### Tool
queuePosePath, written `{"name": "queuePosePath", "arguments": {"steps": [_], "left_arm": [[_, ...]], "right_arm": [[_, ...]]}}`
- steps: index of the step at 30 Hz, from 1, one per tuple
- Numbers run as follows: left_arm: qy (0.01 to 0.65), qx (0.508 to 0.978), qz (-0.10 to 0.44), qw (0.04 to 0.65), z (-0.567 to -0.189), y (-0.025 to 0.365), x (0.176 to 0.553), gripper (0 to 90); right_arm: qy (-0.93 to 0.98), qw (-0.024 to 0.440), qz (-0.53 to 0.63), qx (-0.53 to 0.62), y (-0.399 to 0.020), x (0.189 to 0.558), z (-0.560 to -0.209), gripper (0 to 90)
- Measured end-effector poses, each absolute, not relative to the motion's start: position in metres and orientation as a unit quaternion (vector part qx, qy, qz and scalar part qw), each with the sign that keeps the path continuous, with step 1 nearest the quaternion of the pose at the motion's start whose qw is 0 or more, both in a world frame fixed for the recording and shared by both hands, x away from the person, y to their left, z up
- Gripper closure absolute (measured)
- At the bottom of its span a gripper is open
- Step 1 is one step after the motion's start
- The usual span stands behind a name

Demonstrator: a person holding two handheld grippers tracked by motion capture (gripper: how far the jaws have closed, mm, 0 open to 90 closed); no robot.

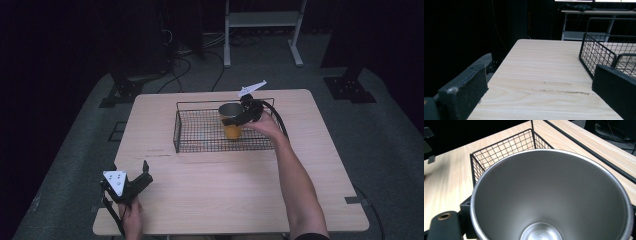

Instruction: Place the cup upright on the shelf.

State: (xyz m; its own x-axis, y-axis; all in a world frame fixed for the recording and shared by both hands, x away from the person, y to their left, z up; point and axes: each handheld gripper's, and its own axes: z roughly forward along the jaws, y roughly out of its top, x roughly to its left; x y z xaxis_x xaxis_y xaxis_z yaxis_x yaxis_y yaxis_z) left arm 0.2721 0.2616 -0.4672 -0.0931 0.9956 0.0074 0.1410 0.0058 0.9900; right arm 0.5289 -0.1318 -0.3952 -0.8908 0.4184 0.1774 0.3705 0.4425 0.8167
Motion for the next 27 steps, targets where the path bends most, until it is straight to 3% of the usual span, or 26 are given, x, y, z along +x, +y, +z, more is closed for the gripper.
{"name": "queuePosePath", "arguments": {"steps": [27], "left_arm": [[0.559, 0.508, 0.486, 0.44, -0.467, 0.262, 0.272, 0.0]], "right_arm": [[0.857, 0.051, 0.451, 0.244, -0.134, 0.531, -0.411, 7.6]]}}
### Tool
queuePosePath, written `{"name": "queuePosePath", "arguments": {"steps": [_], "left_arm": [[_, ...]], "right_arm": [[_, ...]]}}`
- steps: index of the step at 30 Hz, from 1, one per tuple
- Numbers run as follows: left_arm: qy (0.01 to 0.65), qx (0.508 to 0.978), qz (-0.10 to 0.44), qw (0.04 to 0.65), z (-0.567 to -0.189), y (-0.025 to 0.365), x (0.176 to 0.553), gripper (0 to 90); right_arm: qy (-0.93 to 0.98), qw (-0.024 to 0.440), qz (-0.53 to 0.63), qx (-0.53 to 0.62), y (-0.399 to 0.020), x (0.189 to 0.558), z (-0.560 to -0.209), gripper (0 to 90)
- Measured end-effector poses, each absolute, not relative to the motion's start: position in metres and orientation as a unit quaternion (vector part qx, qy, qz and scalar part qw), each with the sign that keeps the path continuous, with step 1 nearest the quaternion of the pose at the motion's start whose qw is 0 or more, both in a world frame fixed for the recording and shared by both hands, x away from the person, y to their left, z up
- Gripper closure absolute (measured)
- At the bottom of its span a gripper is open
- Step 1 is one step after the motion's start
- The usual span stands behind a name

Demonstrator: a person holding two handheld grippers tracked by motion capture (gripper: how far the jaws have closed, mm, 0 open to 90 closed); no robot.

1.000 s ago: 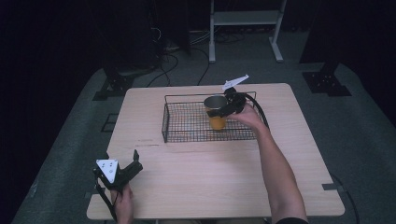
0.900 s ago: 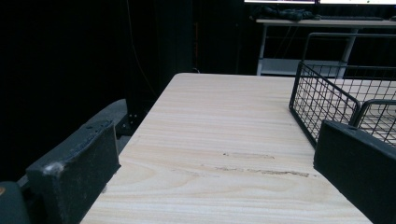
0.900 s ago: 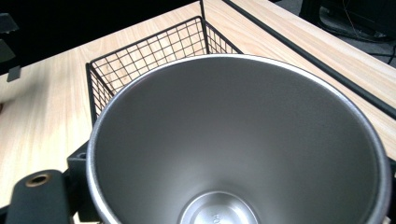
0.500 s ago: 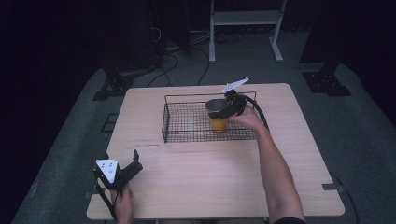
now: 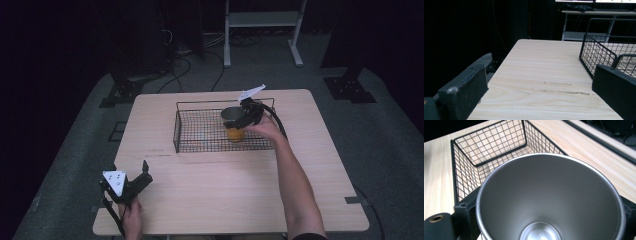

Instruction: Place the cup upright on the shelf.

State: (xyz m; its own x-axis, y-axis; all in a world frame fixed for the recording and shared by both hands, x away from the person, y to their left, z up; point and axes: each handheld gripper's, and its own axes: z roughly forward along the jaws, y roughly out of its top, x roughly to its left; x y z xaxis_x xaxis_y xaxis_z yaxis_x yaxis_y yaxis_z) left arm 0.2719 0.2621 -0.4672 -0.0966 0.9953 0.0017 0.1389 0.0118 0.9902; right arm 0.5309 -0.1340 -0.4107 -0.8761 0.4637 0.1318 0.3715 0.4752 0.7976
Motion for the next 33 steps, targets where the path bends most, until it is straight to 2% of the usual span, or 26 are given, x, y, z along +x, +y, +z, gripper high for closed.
{"name": "queuePosePath", "arguments": {"steps": [10, 16, 33], "left_arm": [[0.559, 0.507, 0.486, 0.441, -0.4672, 0.2622, 0.2719, 0.0], [0.559, 0.507, 0.486, 0.441, -0.4672, 0.2623, 0.272, 0.0], [0.559, 0.507, 0.486, 0.44, -0.4673, 0.2623, 0.2722, 0.0]], "right_arm": [[0.859, 0.075, 0.446, 0.24, -0.1332, 0.5292, -0.4091, 3.0], [0.858, 0.067, 0.445, 0.247, -0.1344, 0.5295, -0.4104, 0.0], [0.857, 0.062, 0.447, 0.249, -0.1396, 0.5254, -0.402, 0.0]]}}
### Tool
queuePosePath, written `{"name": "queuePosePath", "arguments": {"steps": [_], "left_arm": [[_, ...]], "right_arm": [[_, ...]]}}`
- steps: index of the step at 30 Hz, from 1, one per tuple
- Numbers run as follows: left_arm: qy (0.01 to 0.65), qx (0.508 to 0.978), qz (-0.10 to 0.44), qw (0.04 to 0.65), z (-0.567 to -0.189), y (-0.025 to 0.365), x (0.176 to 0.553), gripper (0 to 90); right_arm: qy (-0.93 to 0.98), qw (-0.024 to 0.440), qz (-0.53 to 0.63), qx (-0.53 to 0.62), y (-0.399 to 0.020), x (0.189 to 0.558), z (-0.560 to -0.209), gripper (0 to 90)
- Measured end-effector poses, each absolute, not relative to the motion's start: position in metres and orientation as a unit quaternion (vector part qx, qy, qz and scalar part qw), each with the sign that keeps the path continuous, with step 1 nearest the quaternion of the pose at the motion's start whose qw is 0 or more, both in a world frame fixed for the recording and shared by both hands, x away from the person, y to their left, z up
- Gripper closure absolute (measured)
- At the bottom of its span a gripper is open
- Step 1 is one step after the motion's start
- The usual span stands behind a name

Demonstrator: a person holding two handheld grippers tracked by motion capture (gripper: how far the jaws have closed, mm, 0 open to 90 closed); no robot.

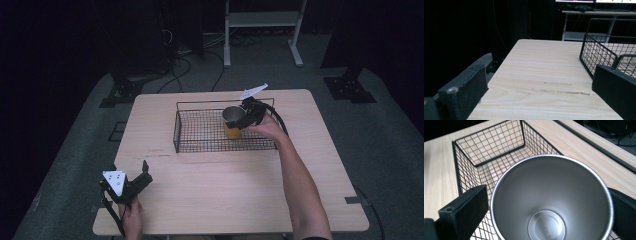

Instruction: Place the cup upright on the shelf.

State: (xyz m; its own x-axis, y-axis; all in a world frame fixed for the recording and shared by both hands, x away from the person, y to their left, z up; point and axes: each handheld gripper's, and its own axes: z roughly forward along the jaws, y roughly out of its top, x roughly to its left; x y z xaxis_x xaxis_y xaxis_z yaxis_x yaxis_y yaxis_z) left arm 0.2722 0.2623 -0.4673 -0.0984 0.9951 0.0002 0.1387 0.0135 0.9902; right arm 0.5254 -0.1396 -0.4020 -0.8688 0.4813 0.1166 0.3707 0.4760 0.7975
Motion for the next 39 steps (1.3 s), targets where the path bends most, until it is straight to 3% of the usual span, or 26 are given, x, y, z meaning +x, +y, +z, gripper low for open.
{"name": "queuePosePath", "arguments": {"steps": [39], "left_arm": [[0.557, 0.509, 0.491, 0.436, -0.467, 0.26, 0.273, 0.0]], "right_arm": [[0.819, 0.06, 0.515, 0.244, -0.18, 0.5, -0.366, 0.0]]}}
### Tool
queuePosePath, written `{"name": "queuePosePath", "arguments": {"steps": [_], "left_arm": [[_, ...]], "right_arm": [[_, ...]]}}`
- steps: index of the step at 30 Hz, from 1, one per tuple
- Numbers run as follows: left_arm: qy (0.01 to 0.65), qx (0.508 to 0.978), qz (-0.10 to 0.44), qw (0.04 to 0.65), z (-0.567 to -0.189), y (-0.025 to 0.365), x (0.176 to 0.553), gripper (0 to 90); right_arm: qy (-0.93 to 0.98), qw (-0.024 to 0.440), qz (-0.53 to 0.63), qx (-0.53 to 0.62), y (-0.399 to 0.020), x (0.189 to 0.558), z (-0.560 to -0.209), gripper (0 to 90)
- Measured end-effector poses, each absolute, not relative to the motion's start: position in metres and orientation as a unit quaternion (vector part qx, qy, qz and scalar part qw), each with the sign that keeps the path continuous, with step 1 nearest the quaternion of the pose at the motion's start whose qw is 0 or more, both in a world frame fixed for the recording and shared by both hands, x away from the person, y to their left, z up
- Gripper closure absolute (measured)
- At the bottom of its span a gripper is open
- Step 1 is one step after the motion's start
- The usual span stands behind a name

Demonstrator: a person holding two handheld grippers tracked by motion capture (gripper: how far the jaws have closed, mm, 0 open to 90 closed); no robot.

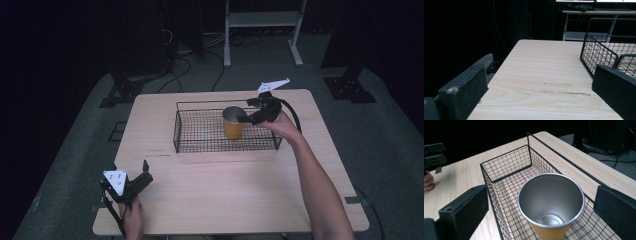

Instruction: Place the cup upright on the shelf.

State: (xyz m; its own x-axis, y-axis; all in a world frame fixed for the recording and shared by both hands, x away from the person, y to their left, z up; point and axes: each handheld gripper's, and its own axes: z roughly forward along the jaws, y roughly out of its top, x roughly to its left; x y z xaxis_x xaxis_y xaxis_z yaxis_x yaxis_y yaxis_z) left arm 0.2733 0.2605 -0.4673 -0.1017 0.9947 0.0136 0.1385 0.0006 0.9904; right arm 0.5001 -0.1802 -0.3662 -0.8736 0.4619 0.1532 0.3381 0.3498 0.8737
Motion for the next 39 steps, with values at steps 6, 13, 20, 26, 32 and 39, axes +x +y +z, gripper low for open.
{"name": "queuePosePath", "arguments": {"steps": [6, 13, 20, 26, 32, 39], "left_arm": [[0.556, 0.509, 0.491, 0.436, -0.467, 0.261, 0.273, 0.0], [0.555, 0.511, 0.49, 0.437, -0.467, 0.261, 0.273, 0.0], [0.556, 0.508, 0.491, 0.439, -0.467, 0.261, 0.272, 0.0], [0.555, 0.509, 0.489, 0.44, -0.467, 0.261, 0.273, 0.0], [0.555, 0.509, 0.489, 0.44, -0.467, 0.261, 0.273, 0.0], [0.555, 0.509, 0.489, 0.439, -0.467, 0.261, 0.273, 0.0]], "right_arm": [[0.815, 0.056, 0.522, 0.243, -0.194, 0.493, -0.367, 0.0], [0.81, 0.05, 0.536, 0.232, -0.2, 0.482, -0.359, 0.0], [0.814, 0.041, 0.535, 0.225, -0.202, 0.468, -0.362, 0.0], [0.812, 0.041, 0.537, 0.224, -0.207, 0.458, -0.364, 0.0], [0.807, 0.035, 0.545, 0.223, -0.214, 0.451, -0.366, 0.0], [0.806, 0.032, 0.548, 0.223, -0.223, 0.44, -0.368, 0.2]]}}
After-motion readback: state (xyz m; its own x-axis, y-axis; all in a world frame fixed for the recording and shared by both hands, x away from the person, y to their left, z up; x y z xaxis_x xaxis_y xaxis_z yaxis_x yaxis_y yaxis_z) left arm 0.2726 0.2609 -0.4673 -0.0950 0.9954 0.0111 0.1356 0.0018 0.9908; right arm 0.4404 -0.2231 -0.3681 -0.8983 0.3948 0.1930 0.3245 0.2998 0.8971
